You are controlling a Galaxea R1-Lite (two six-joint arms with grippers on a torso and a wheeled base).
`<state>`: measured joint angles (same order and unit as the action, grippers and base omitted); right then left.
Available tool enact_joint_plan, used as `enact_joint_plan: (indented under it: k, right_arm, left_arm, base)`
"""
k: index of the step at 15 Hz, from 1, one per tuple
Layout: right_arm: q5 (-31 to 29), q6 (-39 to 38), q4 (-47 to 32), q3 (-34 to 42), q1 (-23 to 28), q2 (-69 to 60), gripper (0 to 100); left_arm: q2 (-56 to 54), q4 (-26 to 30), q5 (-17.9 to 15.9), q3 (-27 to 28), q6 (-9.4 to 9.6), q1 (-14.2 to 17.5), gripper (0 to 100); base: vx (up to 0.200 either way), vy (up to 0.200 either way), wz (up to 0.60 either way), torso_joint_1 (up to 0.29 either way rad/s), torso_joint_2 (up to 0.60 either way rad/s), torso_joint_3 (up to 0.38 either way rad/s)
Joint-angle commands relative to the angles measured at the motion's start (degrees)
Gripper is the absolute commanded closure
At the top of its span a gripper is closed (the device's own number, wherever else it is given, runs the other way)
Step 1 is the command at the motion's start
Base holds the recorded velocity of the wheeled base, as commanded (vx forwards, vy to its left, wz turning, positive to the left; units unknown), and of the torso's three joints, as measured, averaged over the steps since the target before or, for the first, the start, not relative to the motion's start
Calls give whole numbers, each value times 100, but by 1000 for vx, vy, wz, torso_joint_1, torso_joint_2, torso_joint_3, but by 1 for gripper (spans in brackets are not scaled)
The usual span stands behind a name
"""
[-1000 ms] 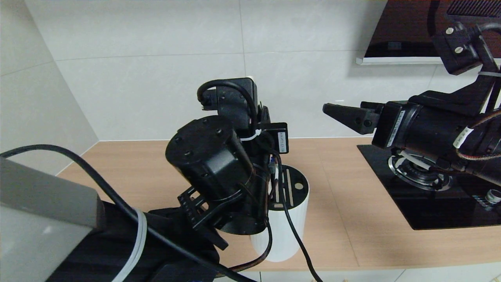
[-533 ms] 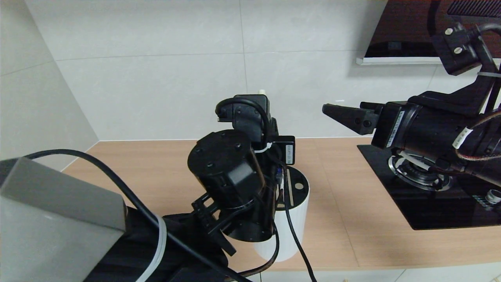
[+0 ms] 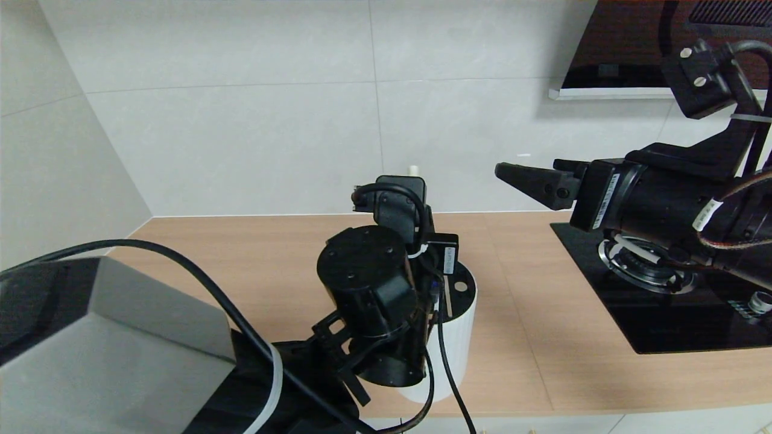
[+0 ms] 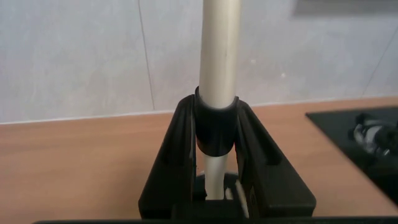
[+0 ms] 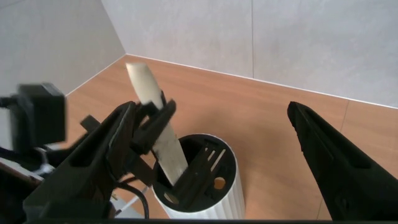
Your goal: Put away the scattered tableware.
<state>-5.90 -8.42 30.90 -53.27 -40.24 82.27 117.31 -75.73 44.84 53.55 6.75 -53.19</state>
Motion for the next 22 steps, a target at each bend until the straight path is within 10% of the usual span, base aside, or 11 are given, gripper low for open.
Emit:
enact_joint_plan:
  k: [1,22]
  right_arm:
    - [1,-1,3,19,-1,43,0]
    - [10,-1,12,63,-1,87,0]
  left_arm:
    - [108,-3,16,-29,1,10,100]
    - [512,-311,43,-592,-16,10,100]
  base:
    - [0,0,0,0,0,0]
    - [0,0,0,0,0,0]
